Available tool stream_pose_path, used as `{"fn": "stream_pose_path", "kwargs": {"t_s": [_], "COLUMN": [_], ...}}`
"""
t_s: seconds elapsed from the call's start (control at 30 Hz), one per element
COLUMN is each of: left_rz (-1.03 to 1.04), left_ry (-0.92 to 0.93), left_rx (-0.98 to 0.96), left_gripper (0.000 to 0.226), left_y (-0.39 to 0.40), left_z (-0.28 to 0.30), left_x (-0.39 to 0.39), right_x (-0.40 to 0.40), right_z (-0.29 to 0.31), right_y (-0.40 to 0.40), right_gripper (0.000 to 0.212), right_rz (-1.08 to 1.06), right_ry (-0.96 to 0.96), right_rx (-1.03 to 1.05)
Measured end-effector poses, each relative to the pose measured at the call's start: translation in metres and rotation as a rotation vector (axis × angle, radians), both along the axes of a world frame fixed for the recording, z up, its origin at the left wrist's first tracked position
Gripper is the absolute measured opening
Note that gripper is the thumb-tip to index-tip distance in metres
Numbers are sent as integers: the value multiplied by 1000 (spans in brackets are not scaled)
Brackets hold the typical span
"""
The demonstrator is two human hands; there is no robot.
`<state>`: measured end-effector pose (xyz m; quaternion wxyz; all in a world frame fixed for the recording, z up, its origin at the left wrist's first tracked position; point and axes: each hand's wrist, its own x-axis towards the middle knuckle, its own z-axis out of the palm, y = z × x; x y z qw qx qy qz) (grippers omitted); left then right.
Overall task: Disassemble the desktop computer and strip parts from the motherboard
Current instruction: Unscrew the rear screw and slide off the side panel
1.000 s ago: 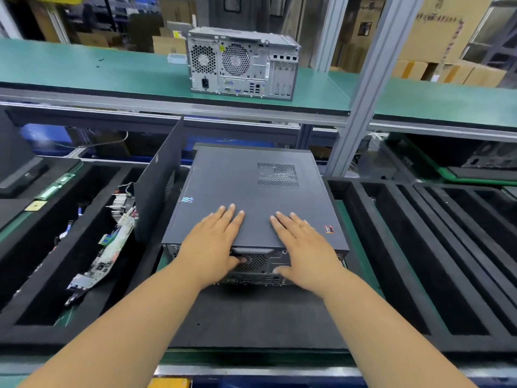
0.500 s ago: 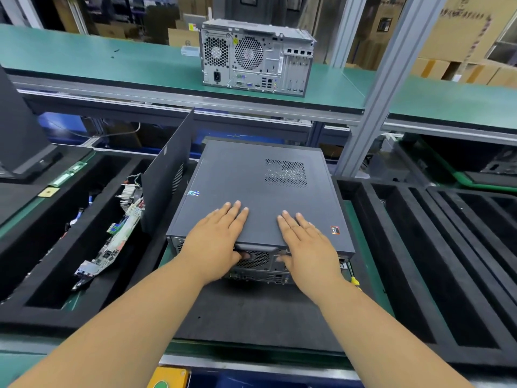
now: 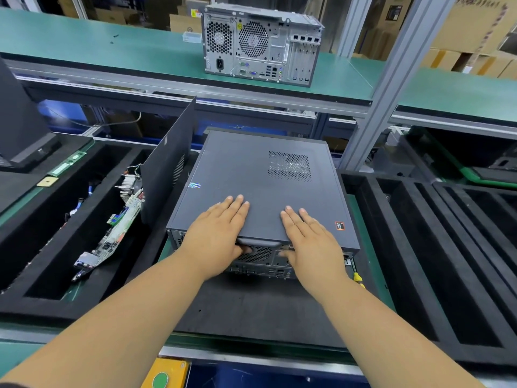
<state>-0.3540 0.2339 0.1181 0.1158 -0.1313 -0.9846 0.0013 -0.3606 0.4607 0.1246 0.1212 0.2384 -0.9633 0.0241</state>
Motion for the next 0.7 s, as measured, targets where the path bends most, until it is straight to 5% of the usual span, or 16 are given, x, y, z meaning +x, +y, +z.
{"fn": "stream_pose_path", "kwargs": {"t_s": [0.27,0.53,0.7], "left_rz": [47,28,-53], "left_ry": [17,-43,-170], "left_rx": [-2,75,438], "left_gripper": [87,93,90], "left_y": [6,2,-6], "left_z": [0,8,27], "left_x": [14,14,28], "right_x": [8,8,3], "right_z": [-8,-1,4], "right_y": [-1,-2,-2], "right_gripper": [81,78,76], "right_rz": [-16,-16,-6], "right_ry": [88,-38,-118], "right_rx": [-68,-53,-11]}}
